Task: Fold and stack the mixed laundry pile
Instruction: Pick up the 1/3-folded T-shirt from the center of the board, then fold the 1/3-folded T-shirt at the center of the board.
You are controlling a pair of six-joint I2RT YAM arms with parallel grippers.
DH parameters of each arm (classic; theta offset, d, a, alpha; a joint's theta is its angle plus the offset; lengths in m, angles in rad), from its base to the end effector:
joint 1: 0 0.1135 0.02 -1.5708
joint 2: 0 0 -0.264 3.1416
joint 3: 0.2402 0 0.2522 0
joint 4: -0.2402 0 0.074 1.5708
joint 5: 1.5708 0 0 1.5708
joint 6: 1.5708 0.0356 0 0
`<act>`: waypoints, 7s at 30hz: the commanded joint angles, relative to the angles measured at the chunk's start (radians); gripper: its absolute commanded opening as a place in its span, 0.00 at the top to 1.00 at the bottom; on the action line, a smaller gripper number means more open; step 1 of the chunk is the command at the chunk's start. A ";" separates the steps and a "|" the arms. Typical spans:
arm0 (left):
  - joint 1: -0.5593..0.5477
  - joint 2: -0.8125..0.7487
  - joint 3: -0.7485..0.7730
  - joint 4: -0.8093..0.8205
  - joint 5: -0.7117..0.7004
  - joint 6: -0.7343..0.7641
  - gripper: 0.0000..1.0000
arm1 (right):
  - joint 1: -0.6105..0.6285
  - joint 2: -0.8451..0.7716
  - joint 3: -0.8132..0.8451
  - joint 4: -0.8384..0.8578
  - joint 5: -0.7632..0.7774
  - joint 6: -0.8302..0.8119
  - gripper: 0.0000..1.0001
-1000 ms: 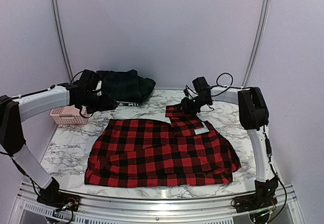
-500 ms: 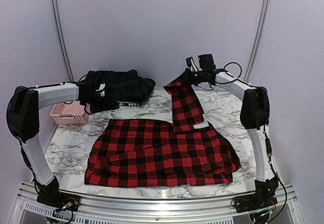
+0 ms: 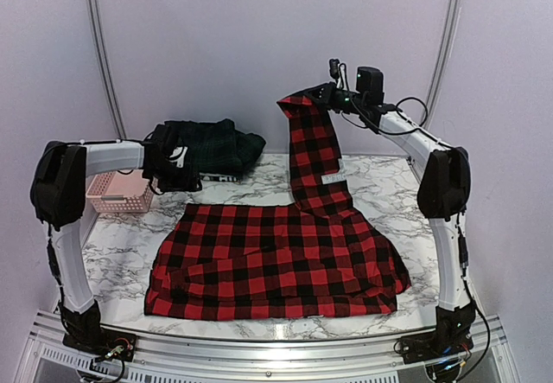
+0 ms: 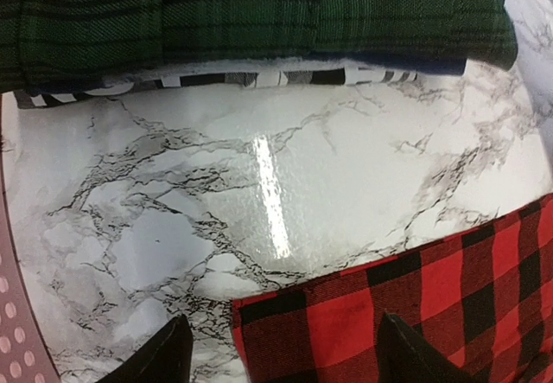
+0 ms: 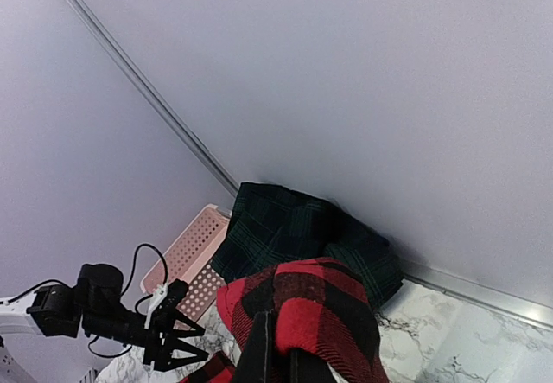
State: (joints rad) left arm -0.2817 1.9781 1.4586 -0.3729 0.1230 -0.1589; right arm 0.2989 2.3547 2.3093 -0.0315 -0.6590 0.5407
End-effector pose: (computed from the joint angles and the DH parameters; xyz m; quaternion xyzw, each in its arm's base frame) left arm 0.4172 -0.1253 0.2013 0.0782 0.9382 -0.1291 0.3114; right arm 0.5246 0.1845 0.3414 -0.1345 0.7157 0.4788 0.4903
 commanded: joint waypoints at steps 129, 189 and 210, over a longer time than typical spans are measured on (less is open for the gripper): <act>-0.025 0.093 0.099 -0.020 0.017 0.251 1.00 | -0.150 -0.559 -0.981 -0.415 0.013 -0.208 1.00; -0.389 -0.789 -0.580 0.465 -0.413 0.215 0.01 | -0.022 -1.395 -1.397 -0.649 -0.102 -0.147 1.00; -0.377 -0.714 -0.480 0.153 -0.479 0.020 0.01 | 0.407 -0.426 -0.794 -0.599 -0.100 -0.380 1.00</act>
State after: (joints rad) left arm -0.6651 1.2644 0.9848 -0.1577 -0.3496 -0.0746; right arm 0.6609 1.8038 1.3685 -0.6285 -0.7212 0.2333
